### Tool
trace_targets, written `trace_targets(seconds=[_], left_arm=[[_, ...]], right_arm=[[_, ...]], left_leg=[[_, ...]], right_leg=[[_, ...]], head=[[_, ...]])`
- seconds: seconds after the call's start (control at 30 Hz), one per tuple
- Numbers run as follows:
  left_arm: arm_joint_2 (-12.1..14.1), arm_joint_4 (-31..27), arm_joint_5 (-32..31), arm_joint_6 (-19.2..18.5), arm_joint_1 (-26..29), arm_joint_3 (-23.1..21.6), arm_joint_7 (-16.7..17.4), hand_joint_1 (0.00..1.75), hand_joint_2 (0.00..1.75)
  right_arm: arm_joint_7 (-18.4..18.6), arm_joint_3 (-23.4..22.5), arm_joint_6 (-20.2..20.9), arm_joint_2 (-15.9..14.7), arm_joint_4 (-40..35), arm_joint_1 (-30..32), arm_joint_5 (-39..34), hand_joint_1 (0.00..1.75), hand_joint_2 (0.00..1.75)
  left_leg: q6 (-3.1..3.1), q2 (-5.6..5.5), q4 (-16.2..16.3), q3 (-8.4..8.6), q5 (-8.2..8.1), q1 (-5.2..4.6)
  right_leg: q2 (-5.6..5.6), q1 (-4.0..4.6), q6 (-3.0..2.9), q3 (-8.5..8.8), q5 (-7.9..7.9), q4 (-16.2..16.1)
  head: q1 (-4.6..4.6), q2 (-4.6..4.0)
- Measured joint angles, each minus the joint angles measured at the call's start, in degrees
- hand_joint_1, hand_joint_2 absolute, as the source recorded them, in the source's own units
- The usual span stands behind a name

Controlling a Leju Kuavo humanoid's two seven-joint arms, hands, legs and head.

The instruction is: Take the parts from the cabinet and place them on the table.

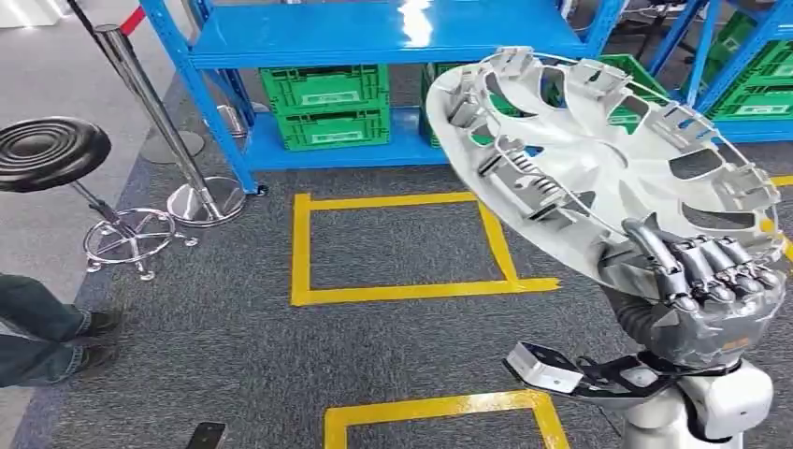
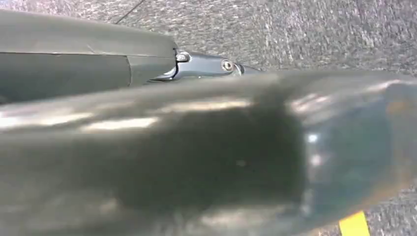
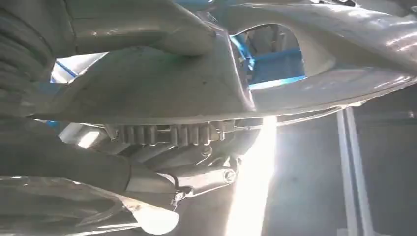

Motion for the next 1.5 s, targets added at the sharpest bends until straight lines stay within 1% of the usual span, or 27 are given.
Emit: trace_targets(seconds=[0.07, 0.17, 0.23, 0.33, 0.4, 0.47, 0.5, 0.53, 0.6, 0.63, 0.7, 0.8, 0.83, 0.87, 0.93, 0.97, 1.0, 1.13, 1.17, 1.2, 1.23, 1.3, 1.33, 1.4, 1.43, 1.47, 1.5], left_arm=[[0.1, 0.0, 0.0, 0.0, 0.0, 0.0, 0.0, 0.0, 0.0], [0.1, 0.0, 0.0, 0.0, 0.1, 0.0, 0.0, 0.0, 0.0], [0.1, 0.0, 0.0, 0.0, 0.1, 0.0, 0.0, 0.0, 0.0], [0.5, 0.0, 0.2, -0.2, -0.1, 0.0, -0.1, 0.0, 0.0], [0.7, 0.1, 0.3, -0.4, -0.5, 0.0, -0.5, 0.0, 0.0], [0.8, 0.5, 0.7, -0.7, -0.6, 0.0, -1.0, 0.0, 0.0], [1.0, 0.8, 0.7, -0.8, -0.7, 0.0, -1.3, 0.0, 0.0], [1.2, 1.1, 0.8, -0.9, -0.8, 0.0, -1.4, 0.0, 0.0], [1.4, 1.6, 0.8, -1.2, -1.1, 0.0, -1.8, 0.0, 0.0], [1.4, 1.8, 0.8, -1.2, -1.2, 0.0, -1.9, 0.0, 0.0], [1.4, 2.0, 0.8, -1.2, -1.4, 0.0, -2.2, 0.0, 0.0], [1.3, 3.2, 0.8, -1.0, -1.6, 0.0, -2.7, 0.0, 0.0], [1.2, 3.6, 0.8, -0.8, -1.6, 0.0, -3.1, 0.0, 0.0], [1.0, 4.0, 0.8, -0.5, -1.6, 0.0, -3.3, 0.0, 0.0], [0.4, 4.5, 0.8, -0.1, -1.8, 0.0, -3.5, 0.0, 0.0], [0.1, 4.7, 0.8, -0.1, -1.9, 0.0, -3.7, 0.0, 0.0], [0.1, 4.9, 0.8, 0.0, -1.9, 0.0, -3.9, 0.0, 0.0], [-0.2, 5.6, 0.8, 0.0, -2.1, 0.0, -4.0, 0.0, 0.0], [-0.3, 5.6, 0.8, 0.0, -2.2, 0.0, -4.0, 0.0, 0.0], [-0.3, 5.7, 0.8, 0.0, -2.2, 0.0, -4.1, 0.0, 0.0], [-0.3, 5.8, 0.8, 0.0, -2.2, 0.0, -4.0, 0.0, 0.0], [-0.3, 6.2, 0.8, 0.0, -2.1, 0.0, -4.0, 0.0, 0.0], [-0.3, 6.4, 0.7, 0.0, -2.0, 0.0, -4.0, 0.0, 0.0], [-0.3, 6.6, 0.7, 0.0, -2.1, 0.0, -4.1, 0.0, 0.0], [-0.3, 6.7, 0.6, 0.0, -2.2, 0.0, -4.2, 0.0, 0.0], [-0.3, 6.9, 0.5, 0.1, -2.4, 0.0, -4.3, 0.0, 0.0], [-0.3, 7.1, 0.4, 0.3, -2.5, 0.0, -4.3, 0.0, 0.0]], right_arm=[[0.0, 0.0, 0.0, 0.0, 0.0, -0.3, 0.0, 1.75, 1.75], [0.0, -0.2, 0.0, 0.0, 0.0, -0.3, 0.0, 1.75, 1.75], [0.0, -0.2, 0.0, 0.0, 0.2, -0.3, -0.1, 1.75, 1.75], [0.0, -0.2, 0.0, 0.0, 0.3, -0.4, -0.4, 1.75, 1.75], [0.0, -0.2, 0.0, 0.0, 0.5, -0.7, -0.5, 1.75, 1.75], [0.0, 0.0, 0.0, 0.1, 0.6, -0.9, -0.6, 1.75, 1.75], [0.0, 0.1, 0.0, 0.1, 0.8, -0.9, -0.6, 1.75, 1.75], [0.0, 0.2, 0.0, 0.3, 1.0, -0.9, -0.7, 1.75, 1.75], [0.0, 0.4, 0.0, 0.5, 1.3, -0.9, -0.9, 1.75, 1.75], [0.0, 0.5, 0.0, 0.6, 1.4, -0.9, -0.9, 1.75, 1.75], [0.0, 0.5, 0.0, 0.6, 1.4, -0.9, -1.0, 1.75, 1.75], [0.0, 0.6, 0.0, 0.6, 1.4, -0.4, -1.1, 1.75, 1.75], [0.0, 0.5, 0.0, 0.6, 1.4, 0.0, -1.1, 1.75, 1.75], [0.0, 0.5, 0.0, 0.6, 1.4, 0.2, -1.1, 1.75, 1.75], [0.0, 0.5, 0.0, 0.6, 1.1, 0.4, -0.9, 1.75, 1.75], [0.0, 0.5, 0.0, 0.6, 0.7, 0.4, -0.9, 1.75, 1.75], [0.0, 0.6, 0.0, 0.6, 0.6, 0.3, -0.8, 1.75, 1.75], [0.0, 0.8, 0.0, 0.6, 0.1, 0.5, -0.8, 1.75, 1.75], [0.0, 0.9, 0.0, 0.6, 0.0, 0.6, -0.8, 1.75, 1.75], [0.0, 0.9, 0.0, 0.6, -0.2, 0.5, -0.8, 1.75, 1.75], [0.0, 1.0, 0.0, 0.6, -0.2, 0.5, -0.8, 1.75, 1.75], [0.0, 1.1, 0.0, 0.6, -0.2, 0.5, -0.6, 1.75, 1.75], [0.0, 1.1, 0.0, 0.6, -0.2, 0.5, -0.3, 1.75, 1.75], [0.0, 1.1, 0.0, 0.6, -0.3, 0.5, 0.3, 1.75, 1.75], [0.0, 1.1, 0.0, 0.6, -0.9, 0.4, 1.1, 1.75, 1.75], [0.0, 1.1, 0.0, 0.5, -1.5, 0.3, 1.8, 1.75, 1.75], [0.0, 1.3, 0.0, 0.5, -2.0, 0.1, 2.6, 1.75, 1.75]], left_leg=[[-0.81, -0.3, 3.6, -1.58, -3.38, 0.3], [-1.7, -0.3, 16.7, -7.02, -9.45, 1.04], [-1.97, -0.3, 16.8, -6.69, -7.97, 1.4], [-1.96, -0.3, 3.0, 0.12, -1.01, 1.86], [-1.37, -0.35, 1.1, 0.54, -1.89, 1.58], [-1.36, -0.42, 1.0, 0.06, -1.67, 1.53], [-1.08, -0.44, 1.2, -0.07, -1.6, 1.26], [-0.48, -0.49, 1.5, -0.28, -1.57, 0.95], [0.13, -0.46, 1.5, -0.53, -1.25, 0.72], [0.82, -0.22, 0.7, -0.43, -0.75, 1.17], [1.39, 0.25, 0.6, -0.62, -0.41, 1.27], [1.6, 1.11, 0.7, -1.05, -0.27, 1.06], [1.62, 1.46, 0.7, -1.07, -0.25, 1.0], [1.61, 1.76, 0.7, -1.06, -0.25, 0.97], [1.45, 2.42, 0.9, -1.02, -0.37, 0.96], [1.21, 2.72, 1.0, -0.98, -0.51, 0.88], [0.79, 3.01, 1.2, -1.17, -0.6, 0.5], [-0.17, 5.02, 1.3, -1.11, -0.5, 0.52], [-0.56, 4.21, 1.8, -1.25, -1.35, 0.76], [-0.91, 2.05, 4.1, -2.1, -3.32, 0.9], [-1.15, 0.83, 8.4, -3.77, -5.77, 1.09], [-1.44, 0.12, 17.4, -7.67, -9.61, 1.22], [-1.5, 0.04, 19.4, -8.57, -9.86, 1.22], [-1.43, -0.09, 15.8, -6.79, -6.35, 1.36], [-1.28, -0.69, 10.4, -4.24, -3.26, 1.5], [-1.16, -2.39, 5.6, -1.99, -0.95, 1.73], [-0.97, -5.46, 3.4, -0.96, -1.35, 1.99]], right_leg=[[-0.25, -0.31, -0.77, -0.11, 0.57, -0.3], [-0.3, -0.28, -0.92, -0.95, 0.82, 0.0], [-0.24, -0.31, -0.87, -1.34, 0.9, 0.4], [-0.19, -0.37, -0.44, -1.6, 0.73, 1.1], [-0.12, -0.02, 0.33, -2.49, 0.86, 1.8], [-0.11, -0.01, -0.54, -2.93, 0.89, 1.9], [-0.12, -0.11, -0.29, -2.81, 1.17, 1.7], [-0.32, -0.44, 0.77, -2.81, 1.6, 1.3], [-0.17, -0.63, 1.72, -2.91, 2.08, 0.8], [-0.04, -0.63, 2.05, -3.15, 1.84, 1.0], [-0.01, -0.67, 2.23, -5.08, -1.3, 4.5], [0.01, -0.64, 2.38, -10.79, -7.07, 18.0], [-0.01, -0.64, 2.35, -11.16, -6.92, 19.2], [-0.03, -0.64, 2.24, -10.07, -5.48, 17.4], [-0.87, -0.59, 1.81, -4.87, -0.69, 7.7], [-2.72, -0.45, 1.62, -2.28, 0.51, 2.5], [-4.08, 0.38, 1.54, -1.32, -0.43, 1.4], [-1.81, 0.2, 0.43, -1.95, 0.23, 1.3], [-1.45, -0.14, -0.07, -1.8, 0.57, 1.0], [-0.9, -0.21, -0.36, -1.92, 0.73, 1.0], [-0.42, -0.24, -0.53, -2.04, 0.83, 1.0], [0.76, -0.2, -0.74, -2.33, 0.98, 1.0], [1.42, -0.19, -0.76, -2.41, 1.03, 1.1], [2.85, -0.2, -0.66, -2.43, 1.11, 1.3], [3.55, -0.22, -0.58, -2.43, 1.07, 1.5], [4.06, -0.24, -0.43, -2.52, 0.98, 1.7], [4.6, -0.05, -0.13, -2.82, 0.95, 2.0]], head=[[-0.26, -0.02], [-0.26, 0.0], [-0.26, -0.02], [-0.26, -0.02], [-0.17, -0.02], [-0.13, 0.0], [-0.13, -0.02], [-0.13, -0.02], [-0.13, -0.02], [-0.2, -0.02], [0.11, -0.02], [0.26, -0.02], [0.2, -0.02], [0.26, 0.0], [0.24, -0.02], [0.22, -0.02], [0.29, -0.02], [0.33, 0.0], [0.28, -0.02], [0.11, 0.0], [-0.04, 0.0], [-0.04, -0.02], [-0.07, -0.02], [-0.07, -0.02], [-0.04, -0.02], [-0.09, -0.02], [0.02, -0.02]])
